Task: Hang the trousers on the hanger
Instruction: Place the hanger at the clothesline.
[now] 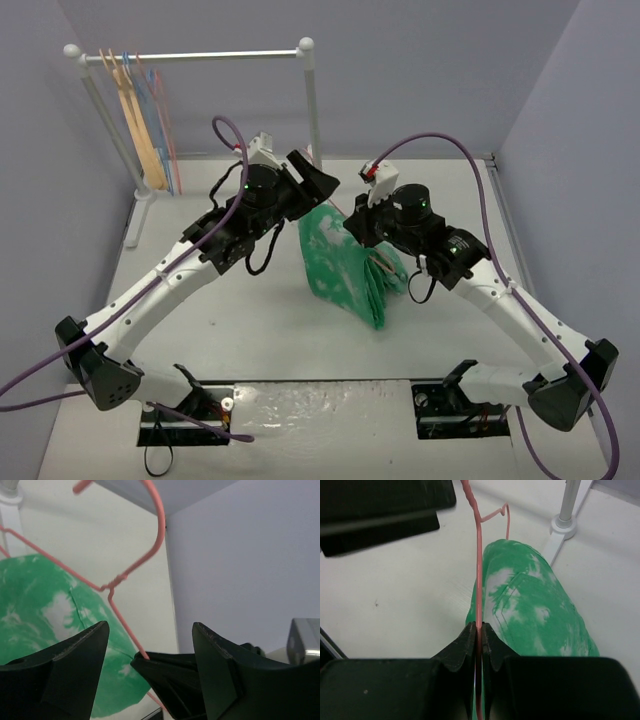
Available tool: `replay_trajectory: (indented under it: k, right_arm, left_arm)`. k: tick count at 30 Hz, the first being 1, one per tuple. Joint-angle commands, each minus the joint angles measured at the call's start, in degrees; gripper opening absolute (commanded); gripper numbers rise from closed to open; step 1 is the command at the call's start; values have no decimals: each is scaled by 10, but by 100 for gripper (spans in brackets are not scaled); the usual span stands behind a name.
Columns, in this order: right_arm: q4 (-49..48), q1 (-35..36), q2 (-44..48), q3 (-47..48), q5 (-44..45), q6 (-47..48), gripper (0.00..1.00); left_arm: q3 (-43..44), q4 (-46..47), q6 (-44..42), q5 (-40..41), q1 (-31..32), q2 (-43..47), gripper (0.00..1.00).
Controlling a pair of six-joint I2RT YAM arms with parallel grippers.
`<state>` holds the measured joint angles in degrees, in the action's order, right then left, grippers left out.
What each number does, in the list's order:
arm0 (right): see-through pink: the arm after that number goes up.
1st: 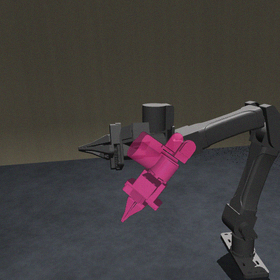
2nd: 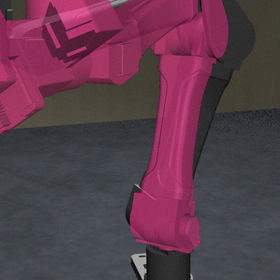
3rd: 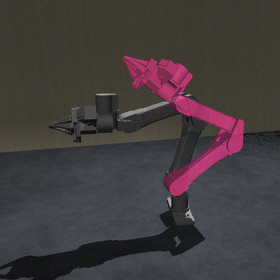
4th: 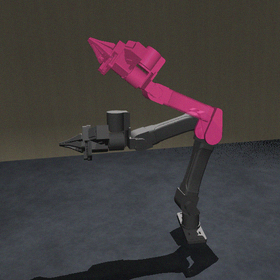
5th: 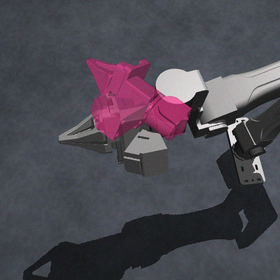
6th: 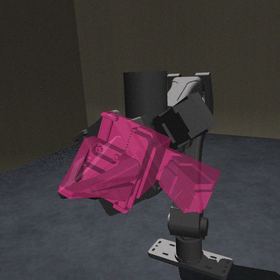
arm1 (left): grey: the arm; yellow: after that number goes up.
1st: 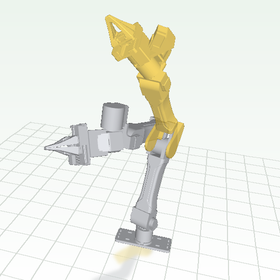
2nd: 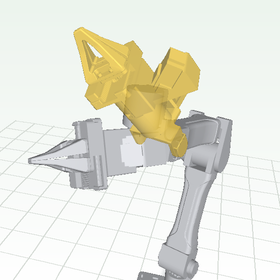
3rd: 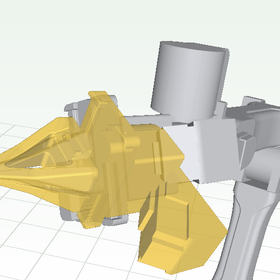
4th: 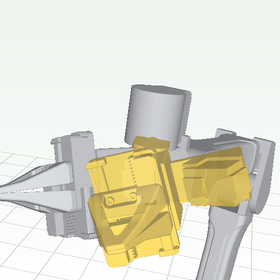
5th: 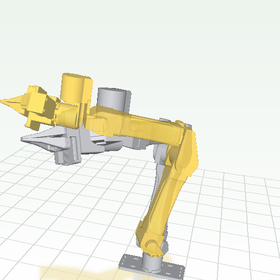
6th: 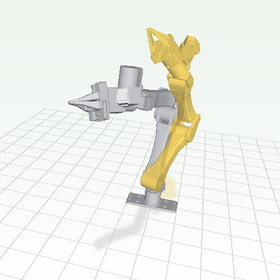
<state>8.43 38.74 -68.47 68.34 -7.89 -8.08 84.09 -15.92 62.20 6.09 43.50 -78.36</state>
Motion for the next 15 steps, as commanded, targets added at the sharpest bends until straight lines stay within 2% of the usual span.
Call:
replay_trajectory:
  k: [1, 15]
  right_arm:
    - [-120, 23, 18, -6, 64, 3, 0]
    - [-146, 61, 25, -37, 104, 21, 0]
  left_arm:
    - [33, -65, 2, 68, 21, 12, 64]
    - [138, -157, -55, 125, 26, -79, 61]
